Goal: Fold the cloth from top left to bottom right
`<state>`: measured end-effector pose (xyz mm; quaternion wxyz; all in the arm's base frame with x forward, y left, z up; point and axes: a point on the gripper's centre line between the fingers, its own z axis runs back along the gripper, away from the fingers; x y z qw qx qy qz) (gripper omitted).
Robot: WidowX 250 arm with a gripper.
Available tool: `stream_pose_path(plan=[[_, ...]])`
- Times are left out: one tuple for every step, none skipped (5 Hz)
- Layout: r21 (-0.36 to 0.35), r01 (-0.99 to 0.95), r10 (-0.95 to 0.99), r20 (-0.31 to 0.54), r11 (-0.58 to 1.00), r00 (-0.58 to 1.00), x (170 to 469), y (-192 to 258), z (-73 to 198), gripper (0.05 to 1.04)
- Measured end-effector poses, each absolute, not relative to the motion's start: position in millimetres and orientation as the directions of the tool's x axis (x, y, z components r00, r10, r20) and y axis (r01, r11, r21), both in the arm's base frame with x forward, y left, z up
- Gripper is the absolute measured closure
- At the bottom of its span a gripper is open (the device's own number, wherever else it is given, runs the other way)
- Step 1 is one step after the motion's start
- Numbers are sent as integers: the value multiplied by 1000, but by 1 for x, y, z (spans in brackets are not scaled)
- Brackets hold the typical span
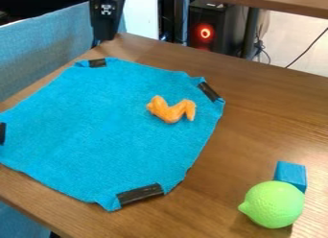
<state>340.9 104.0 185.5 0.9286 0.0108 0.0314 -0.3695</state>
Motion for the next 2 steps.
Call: stream_pose_path(plan=[[-47, 689, -691, -76, 723, 719, 341, 102, 170, 84], [-70, 670, -668, 50, 739, 742, 322, 111, 158, 84]])
